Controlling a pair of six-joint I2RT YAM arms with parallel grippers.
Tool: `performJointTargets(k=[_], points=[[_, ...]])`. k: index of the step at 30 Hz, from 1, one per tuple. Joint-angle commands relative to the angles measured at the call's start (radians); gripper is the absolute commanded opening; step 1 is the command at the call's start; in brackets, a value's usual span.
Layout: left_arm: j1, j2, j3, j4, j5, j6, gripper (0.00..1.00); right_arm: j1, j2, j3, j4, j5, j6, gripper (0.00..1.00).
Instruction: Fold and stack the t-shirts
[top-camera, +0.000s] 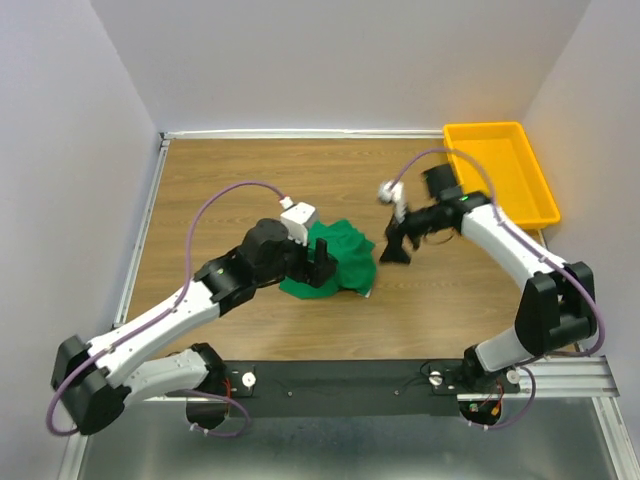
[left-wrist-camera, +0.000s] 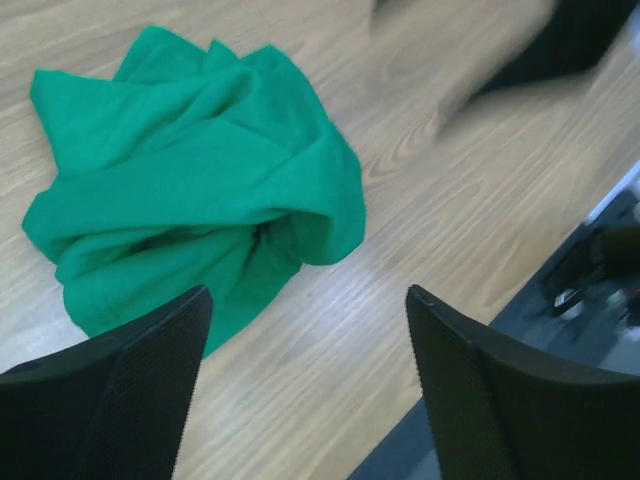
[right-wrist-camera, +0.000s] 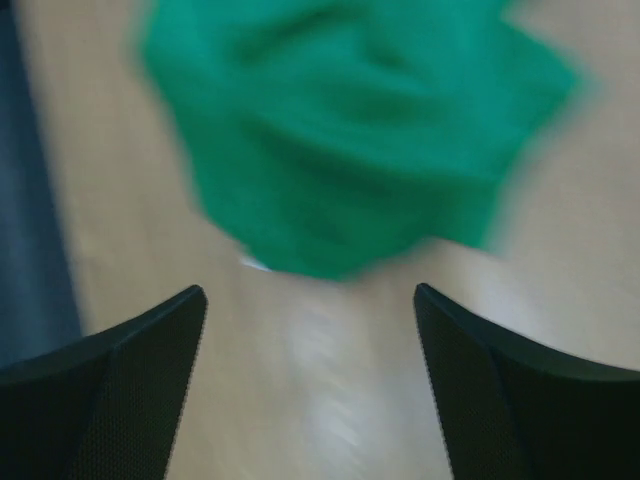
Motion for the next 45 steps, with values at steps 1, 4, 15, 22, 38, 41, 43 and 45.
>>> performJointTargets(k=[1, 4, 15, 22, 38, 41, 43, 45], points=[[0.014, -0.12, -0.068, 0.005, -0.054, -0.183, 0.89, 0.259, -0.079, -0.102, -0.001, 0.041, 0.134, 0.88], [0.04, -0.143, -0.128, 0.024, -0.054, -0.304, 0.89, 0.31, -0.07, -0.117, 0.091, 0.244, 0.249, 0.89], [0.1, -0.197, -0.324, -0.074, -0.183, -0.704, 0.85, 0.451, 0.037, -0.067, 0.257, 0.484, 0.481, 0.85], [0.166, -0.107, -0.43, 0.14, -0.143, -0.716, 0.82, 0.451, 0.105, -0.022, 0.258, 0.473, 0.543, 0.37], [0.249, 0.359, -0.202, 0.249, -0.024, -0.392, 0.0, 0.351, -0.059, -0.005, 0.142, 0.396, 0.388, 0.0], [0.249, 0.261, -0.149, 0.171, -0.125, -0.354, 0.0, 0.318, -0.077, 0.065, 0.096, 0.438, 0.323, 0.01], [0.252, 0.135, -0.097, 0.114, -0.194, -0.296, 0.0, 0.266, -0.073, 0.122, 0.035, 0.461, 0.274, 0.01], [0.261, 0.011, 0.008, 0.042, -0.301, -0.213, 0.0, 0.186, -0.064, 0.237, -0.013, 0.452, 0.205, 0.01]])
